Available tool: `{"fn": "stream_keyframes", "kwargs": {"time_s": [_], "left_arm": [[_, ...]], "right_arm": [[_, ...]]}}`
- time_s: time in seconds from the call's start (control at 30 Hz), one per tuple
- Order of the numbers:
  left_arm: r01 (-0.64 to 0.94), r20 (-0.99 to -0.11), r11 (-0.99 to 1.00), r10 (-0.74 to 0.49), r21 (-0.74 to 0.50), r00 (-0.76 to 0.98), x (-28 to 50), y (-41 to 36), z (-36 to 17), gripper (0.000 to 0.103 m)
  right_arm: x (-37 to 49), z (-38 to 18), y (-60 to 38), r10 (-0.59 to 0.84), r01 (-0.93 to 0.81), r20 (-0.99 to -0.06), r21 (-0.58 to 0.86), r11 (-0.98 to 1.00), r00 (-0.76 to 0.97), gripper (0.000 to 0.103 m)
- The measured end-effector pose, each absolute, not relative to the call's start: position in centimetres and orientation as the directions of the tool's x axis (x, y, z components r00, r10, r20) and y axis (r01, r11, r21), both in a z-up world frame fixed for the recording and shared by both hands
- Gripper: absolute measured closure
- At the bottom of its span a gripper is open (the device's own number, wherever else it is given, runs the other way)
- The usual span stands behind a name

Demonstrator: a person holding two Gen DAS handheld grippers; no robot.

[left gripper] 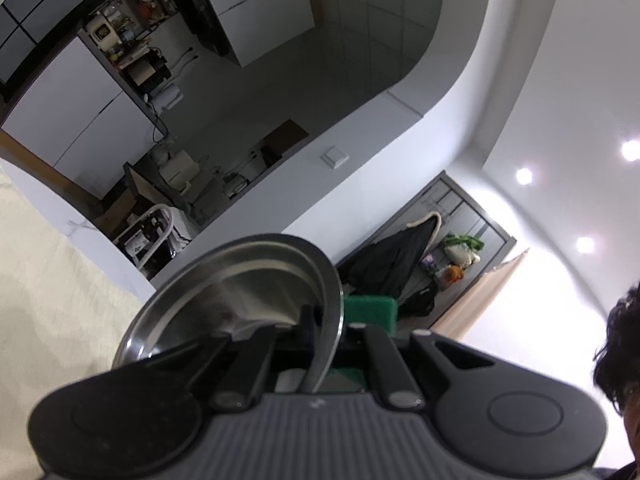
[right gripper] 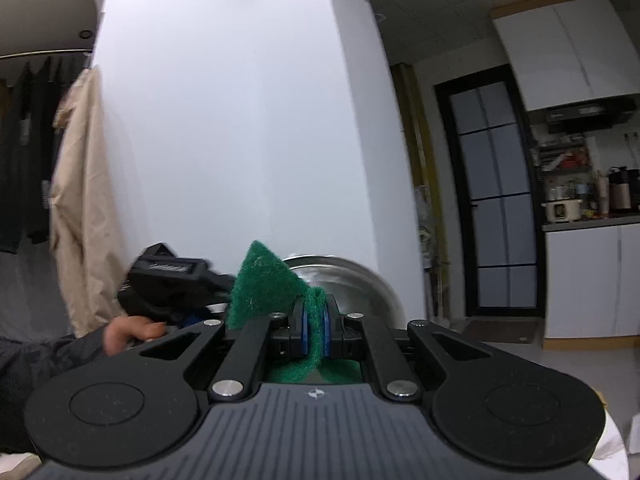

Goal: Clean bowl
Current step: 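Hold the bowl raised with the left gripper while the right gripper scrubs its inside with the pad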

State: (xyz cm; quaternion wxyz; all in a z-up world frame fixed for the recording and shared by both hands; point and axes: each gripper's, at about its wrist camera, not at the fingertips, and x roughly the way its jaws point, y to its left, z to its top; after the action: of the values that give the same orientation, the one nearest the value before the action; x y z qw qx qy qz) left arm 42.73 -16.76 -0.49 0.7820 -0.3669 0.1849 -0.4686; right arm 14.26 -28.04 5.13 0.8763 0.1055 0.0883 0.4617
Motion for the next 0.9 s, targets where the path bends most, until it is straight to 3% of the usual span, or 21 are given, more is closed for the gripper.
{"fn": "stream_keyframes", "kwargs": {"time_s": [0.67,0.9], "left_arm": [[0.624,-0.094,0.423,-0.867,-0.657,0.489,42.2,-18.5,-0.4,0.098],[0.626,-0.098,0.451,-0.852,-0.637,0.515,41.6,-17.9,0.0,0.098]], "right_arm": [[14.8,7.2,-24.7,0.879,-0.853,-0.12,0.213,0.477,0.461,0.095],[14.0,7.8,-23.6,0.881,-0.869,-0.152,0.159,0.469,0.447,0.095]]}}
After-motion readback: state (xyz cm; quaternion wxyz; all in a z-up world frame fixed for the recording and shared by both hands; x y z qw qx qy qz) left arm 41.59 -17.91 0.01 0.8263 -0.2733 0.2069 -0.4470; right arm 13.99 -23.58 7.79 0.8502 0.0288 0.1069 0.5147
